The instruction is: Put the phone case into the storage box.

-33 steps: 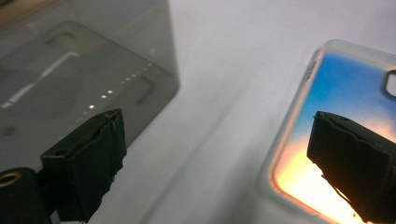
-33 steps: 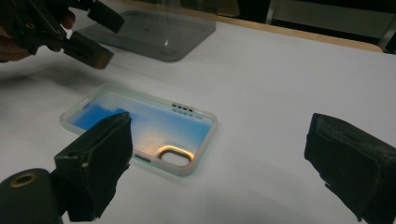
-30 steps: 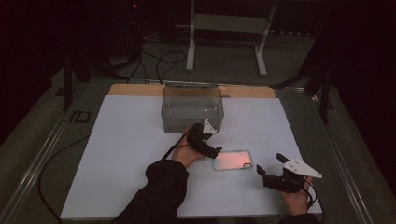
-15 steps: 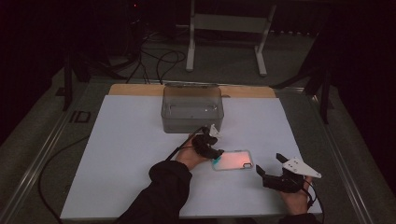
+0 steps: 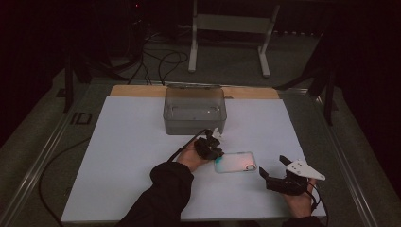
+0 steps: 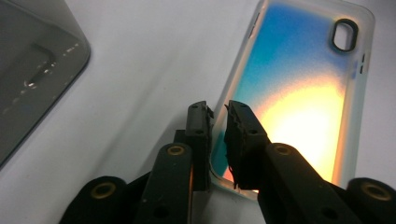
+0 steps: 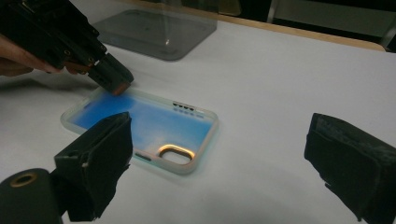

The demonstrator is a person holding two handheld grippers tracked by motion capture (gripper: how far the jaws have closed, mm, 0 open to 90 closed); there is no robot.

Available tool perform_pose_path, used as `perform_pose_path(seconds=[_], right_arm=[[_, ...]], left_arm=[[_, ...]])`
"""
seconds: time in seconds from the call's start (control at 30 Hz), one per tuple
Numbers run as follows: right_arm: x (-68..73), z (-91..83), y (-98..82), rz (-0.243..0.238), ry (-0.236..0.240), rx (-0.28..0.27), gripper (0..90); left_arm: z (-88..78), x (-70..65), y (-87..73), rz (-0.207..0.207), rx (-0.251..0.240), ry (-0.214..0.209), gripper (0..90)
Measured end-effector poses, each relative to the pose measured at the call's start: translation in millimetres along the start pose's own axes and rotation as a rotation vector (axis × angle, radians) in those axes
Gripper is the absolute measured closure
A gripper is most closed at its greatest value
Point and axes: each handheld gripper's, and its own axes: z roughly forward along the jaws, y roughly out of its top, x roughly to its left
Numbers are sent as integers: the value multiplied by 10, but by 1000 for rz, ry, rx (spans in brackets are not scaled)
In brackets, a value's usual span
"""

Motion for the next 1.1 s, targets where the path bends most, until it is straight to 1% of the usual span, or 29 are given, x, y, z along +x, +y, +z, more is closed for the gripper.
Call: perform_pose_path(seconds=[0.07,0.13,0.23,0.33,0.37,0.43,0.53,0.7,0.8,0.93,1.0,1.07,1.1], right_arm=[[-1,1,0,0,1,0,79],[-1,0,-1,0,1,0,79],[-1,1,-1,2,2,1,79],[0,3,-1,1,4,3,79],[0,4,-1,1,5,3,79],[0,4,-1,1,5,5,79],[-1,6,-3,-1,7,5,79],[-5,7,-3,5,7,4,79],[-8,5,-2,9,8,6,79],[-10,10,-4,8,9,7,79],[-11,12,-4,7,8,9,79],[-13,14,-6,11,10,13,79],[-13,15,-6,15,10,13,79]], left_arm=[[-12,15,-9,6,5,-7,809],[-24,32,-15,0,11,-14,813],[-34,37,-19,10,17,-11,831],[-42,27,-12,42,28,1,841],[-40,17,-14,44,24,6,845],[-44,-1,-17,73,25,24,871],[-42,-12,-23,88,18,34,890],[-45,-8,-25,90,15,34,895],[-46,-16,-29,88,11,52,896],[-56,-19,-40,86,11,58,897],[-68,-28,-47,85,6,66,896],[-89,-31,-52,86,0,63,897],[-102,-36,-53,83,-4,71,897]])
